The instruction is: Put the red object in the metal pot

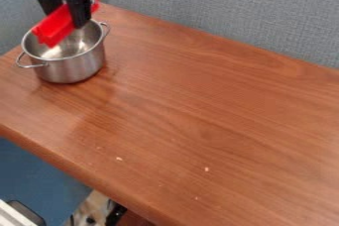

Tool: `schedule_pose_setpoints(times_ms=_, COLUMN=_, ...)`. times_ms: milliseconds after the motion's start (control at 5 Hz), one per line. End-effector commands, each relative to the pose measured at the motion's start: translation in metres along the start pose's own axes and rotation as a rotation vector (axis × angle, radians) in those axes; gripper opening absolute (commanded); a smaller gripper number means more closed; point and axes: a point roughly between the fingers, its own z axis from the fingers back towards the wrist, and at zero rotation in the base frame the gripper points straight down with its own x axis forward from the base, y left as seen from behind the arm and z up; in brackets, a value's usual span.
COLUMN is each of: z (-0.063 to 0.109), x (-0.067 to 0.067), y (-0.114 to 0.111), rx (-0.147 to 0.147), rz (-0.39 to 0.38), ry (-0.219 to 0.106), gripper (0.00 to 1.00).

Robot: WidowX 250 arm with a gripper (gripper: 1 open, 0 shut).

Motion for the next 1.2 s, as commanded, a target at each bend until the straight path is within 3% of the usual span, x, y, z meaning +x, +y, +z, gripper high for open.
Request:
schedule_pose_setpoints(times_ms=0, z=0.038, x=0.001, y=-0.007, rx=0.014, rz=-0.012, ry=-0.095, gripper=0.00)
schedule_pose_setpoints(times_ms=200, z=0.032, x=-0.002, y=-0.008, rx=0.016, rz=-0.010, ry=-0.081, gripper=1.00)
schedule_pose_setpoints(times_ms=1000, z=0.012, x=-0.006, y=-0.018, rx=0.010, rz=-0.031, ry=-0.031, gripper=1.00)
